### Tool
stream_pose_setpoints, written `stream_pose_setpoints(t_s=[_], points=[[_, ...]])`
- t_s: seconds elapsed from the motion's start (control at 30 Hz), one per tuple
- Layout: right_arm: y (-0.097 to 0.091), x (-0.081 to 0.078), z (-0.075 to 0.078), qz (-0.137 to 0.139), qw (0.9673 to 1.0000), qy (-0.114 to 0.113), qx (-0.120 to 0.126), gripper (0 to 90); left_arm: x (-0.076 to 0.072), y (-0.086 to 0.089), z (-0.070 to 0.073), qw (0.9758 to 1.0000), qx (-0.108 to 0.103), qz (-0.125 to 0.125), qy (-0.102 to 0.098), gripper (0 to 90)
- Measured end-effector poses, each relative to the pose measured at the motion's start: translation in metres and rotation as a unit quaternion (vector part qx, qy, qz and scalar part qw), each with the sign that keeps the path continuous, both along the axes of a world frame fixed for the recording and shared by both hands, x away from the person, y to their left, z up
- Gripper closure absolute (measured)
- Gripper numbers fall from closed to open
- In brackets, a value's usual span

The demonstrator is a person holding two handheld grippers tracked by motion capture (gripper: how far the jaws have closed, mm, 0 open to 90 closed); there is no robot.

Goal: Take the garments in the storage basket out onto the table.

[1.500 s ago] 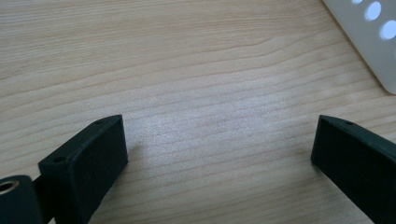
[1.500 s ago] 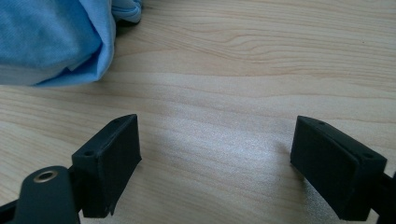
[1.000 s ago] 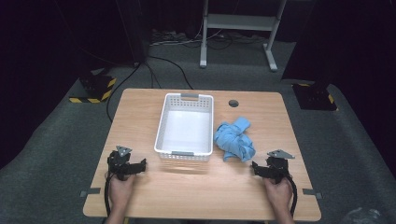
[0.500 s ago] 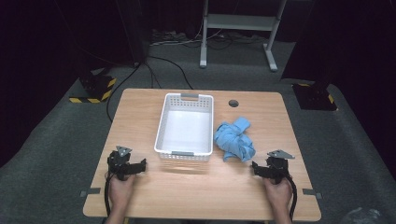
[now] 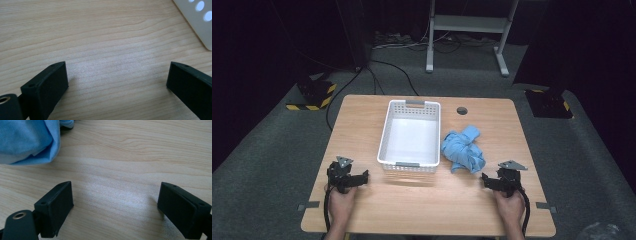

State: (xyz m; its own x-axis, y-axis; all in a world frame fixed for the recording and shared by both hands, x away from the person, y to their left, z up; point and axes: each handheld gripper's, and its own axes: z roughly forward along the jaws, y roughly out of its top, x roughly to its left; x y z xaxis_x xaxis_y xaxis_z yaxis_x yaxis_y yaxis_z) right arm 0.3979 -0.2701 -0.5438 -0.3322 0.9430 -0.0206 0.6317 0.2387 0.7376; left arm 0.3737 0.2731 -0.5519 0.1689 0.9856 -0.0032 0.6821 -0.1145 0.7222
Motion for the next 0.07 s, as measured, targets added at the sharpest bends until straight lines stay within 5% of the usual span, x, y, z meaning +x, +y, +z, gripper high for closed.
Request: stream_pose_setpoints(t_s=[0.07], points=[[0.0000, 0.0000, 0.0000, 0.000, 1.0000, 0.000, 0.000, 12.7, 0.0000, 0.0000, 0.0000, 1.0000, 0.000, 0.000, 0.000, 3.8]])
